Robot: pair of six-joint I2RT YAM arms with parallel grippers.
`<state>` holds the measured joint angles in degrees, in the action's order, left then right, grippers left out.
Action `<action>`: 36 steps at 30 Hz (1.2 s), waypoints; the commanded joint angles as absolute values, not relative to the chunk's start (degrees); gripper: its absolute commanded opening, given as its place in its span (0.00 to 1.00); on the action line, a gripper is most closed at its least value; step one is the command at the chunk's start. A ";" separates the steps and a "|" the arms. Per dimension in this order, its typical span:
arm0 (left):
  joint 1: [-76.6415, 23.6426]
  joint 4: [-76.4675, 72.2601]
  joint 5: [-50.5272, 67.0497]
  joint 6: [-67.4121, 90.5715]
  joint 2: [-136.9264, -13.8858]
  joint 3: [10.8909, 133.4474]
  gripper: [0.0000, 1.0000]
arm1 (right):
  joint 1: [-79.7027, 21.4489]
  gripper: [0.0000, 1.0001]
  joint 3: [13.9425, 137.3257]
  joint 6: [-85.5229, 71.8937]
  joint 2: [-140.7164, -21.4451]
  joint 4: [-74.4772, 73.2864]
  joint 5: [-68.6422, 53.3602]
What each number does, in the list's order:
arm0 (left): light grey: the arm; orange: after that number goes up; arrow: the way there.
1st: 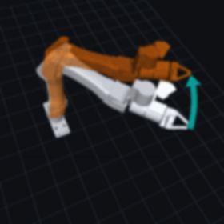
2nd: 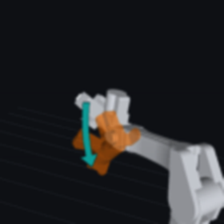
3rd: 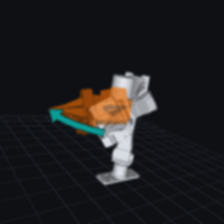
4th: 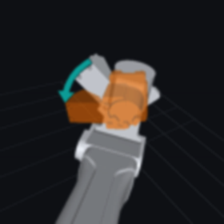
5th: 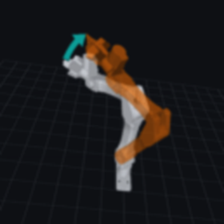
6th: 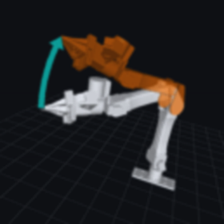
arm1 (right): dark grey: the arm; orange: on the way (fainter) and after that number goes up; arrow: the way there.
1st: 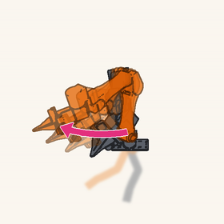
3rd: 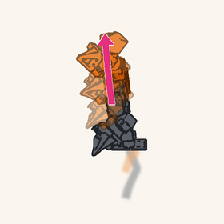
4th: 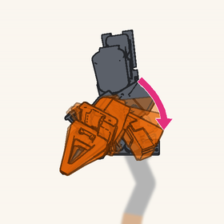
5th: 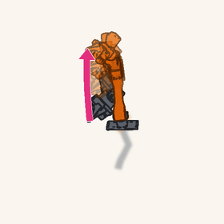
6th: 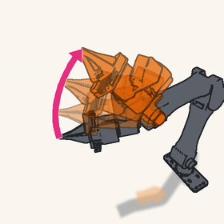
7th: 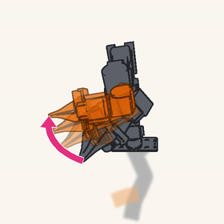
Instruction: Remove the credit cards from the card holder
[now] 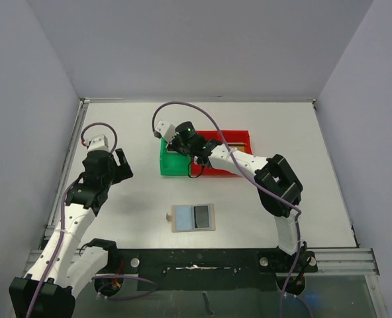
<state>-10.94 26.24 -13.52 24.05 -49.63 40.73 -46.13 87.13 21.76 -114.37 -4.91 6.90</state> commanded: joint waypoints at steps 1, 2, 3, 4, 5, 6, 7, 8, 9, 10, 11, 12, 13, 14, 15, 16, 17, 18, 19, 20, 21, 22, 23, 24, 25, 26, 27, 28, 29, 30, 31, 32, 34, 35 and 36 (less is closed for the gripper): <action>-9.57 22.12 -12.01 22.94 -49.21 40.87 0.78 | -46.78 0.00 92.01 28.91 -116.42 -4.15 9.74; -9.39 22.10 -11.81 22.86 -49.21 40.87 0.78 | -46.93 0.00 92.55 29.89 -117.44 -4.08 10.74; -9.28 22.07 -11.70 22.85 -49.15 40.86 0.78 | -47.02 0.00 93.55 31.03 -118.17 -4.17 11.67; -9.13 22.06 -11.63 22.85 -49.21 40.83 0.78 | -47.18 0.00 94.16 31.97 -118.82 -4.45 12.35; -9.00 22.10 -11.46 22.85 -49.22 40.80 0.78 | -47.27 0.00 94.55 32.84 -119.44 -4.48 13.08; -8.85 21.99 -11.32 22.79 -49.22 40.82 0.78 | -47.28 0.00 94.91 33.62 -119.92 -4.46 13.72; -8.69 22.00 -11.20 22.77 -49.26 40.84 0.78 | -47.28 0.00 95.17 34.34 -120.45 -4.38 14.38; -8.50 21.98 -11.01 22.76 -49.21 40.83 0.78 | -47.24 0.00 95.38 35.09 -120.85 -4.31 14.96; -8.34 21.90 -10.93 22.72 -49.17 40.86 0.78 | -47.28 0.00 95.70 35.95 -121.28 -4.43 15.30; -8.15 21.89 -10.76 22.76 -49.19 40.85 0.78 | -47.24 0.00 95.98 36.69 -121.71 -4.49 15.50; -7.97 21.86 -10.75 22.76 -49.22 40.79 0.78 | -47.23 0.00 96.24 37.23 -122.12 -4.45 15.74; -7.79 21.88 -10.69 22.76 -49.21 40.86 0.78 | -47.28 0.00 96.61 37.54 -122.65 -4.52 16.00; -7.70 21.84 -10.64 22.76 -49.28 40.82 0.78 | -47.31 0.00 97.06 37.87 -123.12 -4.73 16.14; -7.60 21.88 -10.57 22.76 -49.26 40.81 0.78 | -47.36 0.00 97.56 38.14 -123.71 -4.96 16.28; -7.56 21.83 -10.56 22.76 -49.37 40.80 0.78 | -47.42 0.00 98.09 38.41 -124.26 -5.29 16.40; -7.56 21.81 -10.47 22.76 -49.50 40.86 0.78 | -47.46 0.00 98.57 38.75 -124.68 -5.61 16.54; -7.48 21.80 -10.39 22.76 -49.54 40.79 0.78 | -47.54 0.00 98.96 39.18 -125.12 -5.56 16.93; -7.47 21.80 -10.30 22.70 -49.67 40.80 0.78 | -47.58 0.00 99.18 39.38 -125.49 -5.61 17.34; -7.40 21.87 -10.16 22.68 -49.76 40.81 0.78 | -47.70 0.00 99.42 39.61 -125.98 -5.57 17.68; -7.39 21.88 -10.16 22.68 -49.76 40.80 0.78 | -47.72 0.00 99.63 39.63 -126.13 -5.60 17.77; -7.34 21.88 -10.18 22.68 -49.81 40.78 0.78 | -47.70 0.01 99.74 39.70 -126.40 -5.74 17.78; -7.25 21.88 -10.24 22.68 -49.83 40.83 0.78 | -47.72 0.02 99.81 39.72 -126.57 -5.82 17.73; -7.21 21.91 -10.28 22.68 -49.88 40.79 0.78 | -47.66 0.03 99.84 39.79 -126.77 -5.85 17.72; -7.09 21.95 -10.28 22.68 -49.98 40.79 0.78 | -47.69 0.03 99.91 39.86 -126.94 -6.04 17.74; -6.99 21.97 -10.22 22.68 -50.00 40.85 0.78 | -47.71 0.03 99.94 39.94 -127.04 -6.13 17.64; -6.94 21.97 -10.15 22.68 -50.12 40.91 0.78 | -47.79 0.03 99.86 40.05 -127.08 -6.22 17.59; -6.87 21.97 -10.07 22.68 -50.28 40.94 0.78 | -47.84 0.04 99.78 40.07 -127.09 -6.17 17.45; -6.81 21.97 -9.98 22.66 -50.38 40.93 0.78 | -47.79 0.05 99.76 40.20 -127.09 -6.22 17.10; -6.77 21.97 -9.89 22.67 -50.51 40.94 0.78 | -47.77 0.06 99.73 40.25 -127.09 -6.36 16.73; -6.72 21.93 -9.78 22.68 -50.60 40.88 0.78 | -47.81 0.08 99.72 40.33 -127.13 -6.60 16.52; -6.69 21.97 -9.70 22.68 -50.71 40.91 0.78 | -47.75 0.10 99.75 40.15 -127.11 -6.87 16.18; -6.64 21.97 -9.67 22.68 -50.84 40.91 0.78 | -47.68 0.12 99.76 39.89 -127.03 -7.05 15.76; -6.59 22.06 -9.67 22.68 -51.05 41.00 0.78 | -47.68 0.15 99.63 39.67 -126.97 -7.29 15.31; -6.50 22.07 -9.67 22.68 -51.18 41.02 0.78 | -47.72 0.17 99.59 39.58 -126.88 -7.31 15.17; -6.46 22.11 -9.67 22.68 -51.28 41.03 0.78 | -47.66 0.18 99.57 39.51 -126.83 -7.45 15.08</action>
